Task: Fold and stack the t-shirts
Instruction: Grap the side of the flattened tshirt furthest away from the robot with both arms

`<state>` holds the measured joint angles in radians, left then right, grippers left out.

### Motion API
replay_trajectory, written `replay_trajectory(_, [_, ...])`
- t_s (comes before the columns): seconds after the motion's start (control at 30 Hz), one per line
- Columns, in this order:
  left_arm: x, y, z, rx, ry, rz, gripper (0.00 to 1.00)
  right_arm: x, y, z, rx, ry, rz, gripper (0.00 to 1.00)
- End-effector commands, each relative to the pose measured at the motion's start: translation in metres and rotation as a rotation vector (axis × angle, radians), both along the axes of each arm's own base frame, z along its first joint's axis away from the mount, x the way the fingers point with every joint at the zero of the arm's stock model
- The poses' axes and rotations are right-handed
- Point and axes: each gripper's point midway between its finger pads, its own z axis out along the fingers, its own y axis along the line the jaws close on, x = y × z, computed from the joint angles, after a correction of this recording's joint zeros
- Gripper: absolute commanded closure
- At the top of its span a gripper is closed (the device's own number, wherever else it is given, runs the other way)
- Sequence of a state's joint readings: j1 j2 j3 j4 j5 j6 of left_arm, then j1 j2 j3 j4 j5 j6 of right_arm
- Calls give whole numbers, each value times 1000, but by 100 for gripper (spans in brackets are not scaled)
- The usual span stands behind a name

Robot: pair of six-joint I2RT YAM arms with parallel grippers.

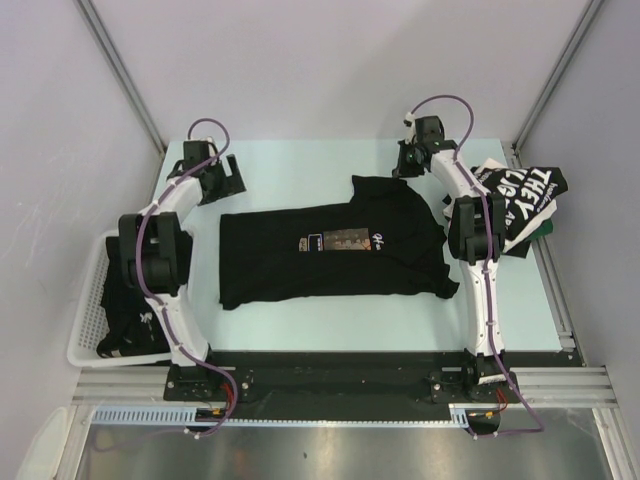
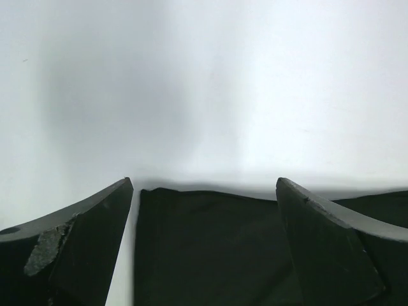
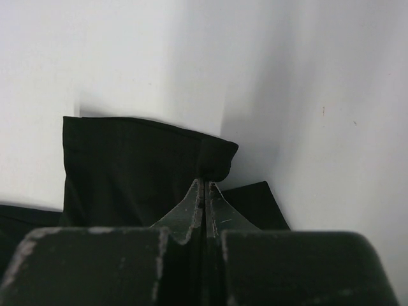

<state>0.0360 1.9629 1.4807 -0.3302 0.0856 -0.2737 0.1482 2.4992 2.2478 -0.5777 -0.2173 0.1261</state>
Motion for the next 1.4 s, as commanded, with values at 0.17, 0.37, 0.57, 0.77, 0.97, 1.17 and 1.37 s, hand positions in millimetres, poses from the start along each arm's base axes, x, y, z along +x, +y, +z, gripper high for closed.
replay_trajectory(0.17, [4, 21, -16, 110, 139, -4, 0, 3, -10, 57, -28, -96, -8, 100])
replay_trajectory(0.37, [-6, 24, -28, 101, 206, 48, 3, 1, -13, 53, -46, -79, -10, 100])
replay_trajectory(0.57, [-9, 26, -31, 109, 242, 48, 9, 0, -12, 49, -39, -63, -5, 100])
replay_trajectory(0.77, [-11, 23, -40, 97, 269, 48, 16, -3, -10, 51, -35, -64, 22, 100])
replay_trajectory(0.97, [-20, 20, -49, 85, 313, 41, 19, -4, -12, 52, -51, -59, 16, 100])
replay_trajectory(1.17, [-23, 20, -54, 82, 328, 41, 28, -6, -10, 51, -35, -52, 26, 100])
replay_trajectory(1.37, [-18, 21, -62, 83, 327, 43, 49, -10, -10, 49, -42, -36, 34, 100])
